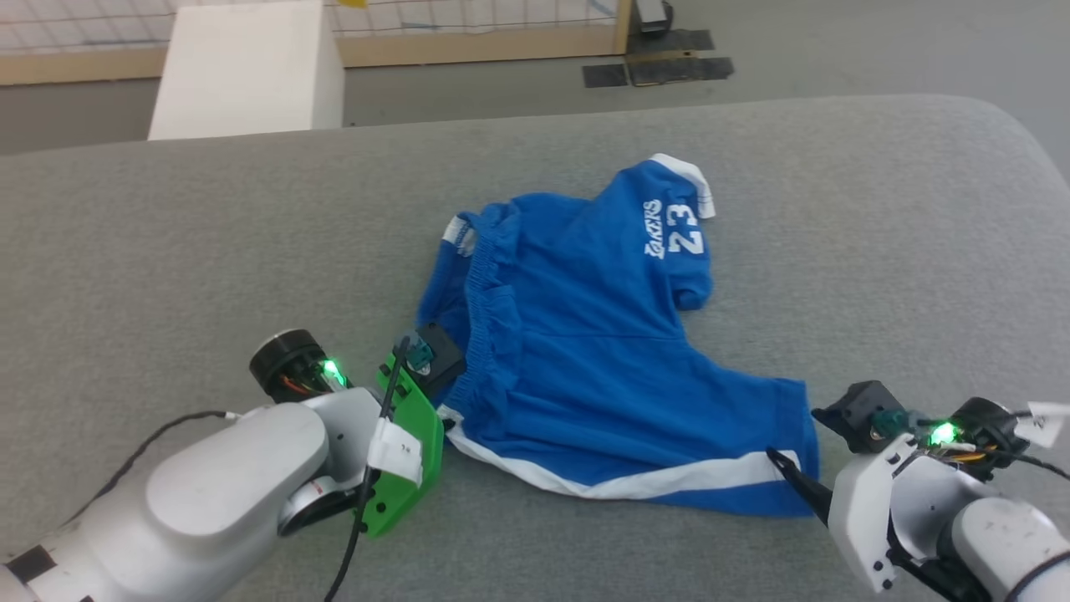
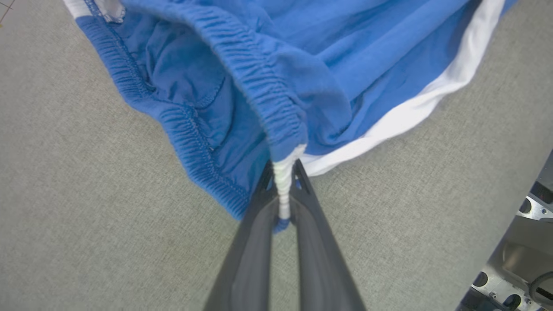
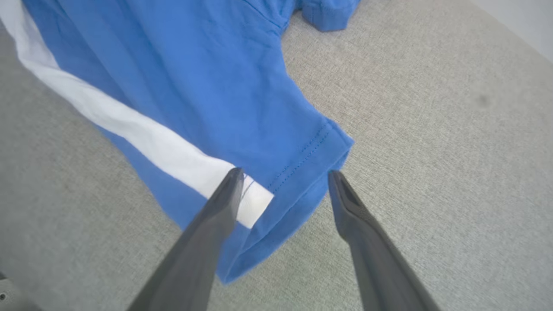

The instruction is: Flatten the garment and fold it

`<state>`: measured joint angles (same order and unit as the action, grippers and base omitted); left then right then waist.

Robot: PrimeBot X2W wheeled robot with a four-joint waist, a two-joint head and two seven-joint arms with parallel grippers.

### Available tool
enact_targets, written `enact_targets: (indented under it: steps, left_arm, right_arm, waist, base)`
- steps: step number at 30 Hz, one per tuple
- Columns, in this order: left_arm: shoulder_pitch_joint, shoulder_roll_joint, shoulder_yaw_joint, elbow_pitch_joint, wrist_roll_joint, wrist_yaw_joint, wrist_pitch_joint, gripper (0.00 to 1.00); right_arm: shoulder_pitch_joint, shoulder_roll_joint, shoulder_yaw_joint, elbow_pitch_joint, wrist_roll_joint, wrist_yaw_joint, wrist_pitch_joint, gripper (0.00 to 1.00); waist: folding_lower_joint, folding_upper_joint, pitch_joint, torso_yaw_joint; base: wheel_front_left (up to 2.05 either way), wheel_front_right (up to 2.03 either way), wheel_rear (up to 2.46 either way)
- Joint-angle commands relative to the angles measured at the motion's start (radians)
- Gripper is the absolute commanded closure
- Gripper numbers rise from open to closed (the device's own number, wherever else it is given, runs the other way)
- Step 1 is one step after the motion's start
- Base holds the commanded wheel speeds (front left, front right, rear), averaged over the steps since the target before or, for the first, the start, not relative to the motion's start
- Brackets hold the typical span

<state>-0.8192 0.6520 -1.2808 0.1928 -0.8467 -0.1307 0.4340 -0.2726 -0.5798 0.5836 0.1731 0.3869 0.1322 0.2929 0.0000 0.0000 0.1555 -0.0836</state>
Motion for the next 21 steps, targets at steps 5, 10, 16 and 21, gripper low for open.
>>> enact_targets:
  steps: [5,10,16,21]
  left_arm:
    - [0.010,-0.039,0.001,0.038,0.006,0.000,-0.044,1.00]
    - [0.009,-0.053,0.001,0.063,0.009,0.000,-0.068,1.00]
    - [0.004,-0.062,0.001,0.076,0.015,0.000,-0.082,1.00]
    - [-0.006,-0.069,0.001,0.081,0.021,0.000,-0.091,1.00]
  right_arm:
    - [-0.038,-0.075,0.091,-0.065,0.109,-0.002,0.090,0.00]
    - [-0.024,-0.125,0.116,-0.088,0.125,-0.002,0.107,0.00]
    - [-0.038,-0.110,0.123,-0.044,0.117,-0.002,0.103,0.00]
    - [-0.057,-0.087,0.162,-0.007,0.154,-0.002,0.093,0.80]
  waist:
    - [0.0000,0.0000,0.005,0.043]
    - [0.0000,0.0000,0.006,0.049]
    - [0.0000,0.0000,0.012,0.053]
    - [0.0000,0.0000,0.027,0.059]
  base:
    - [0.00,0.00,0.00]
    - [0.00,0.00,0.00]
    - [0.00,0.00,0.00]
    - [0.00,0.00,0.00]
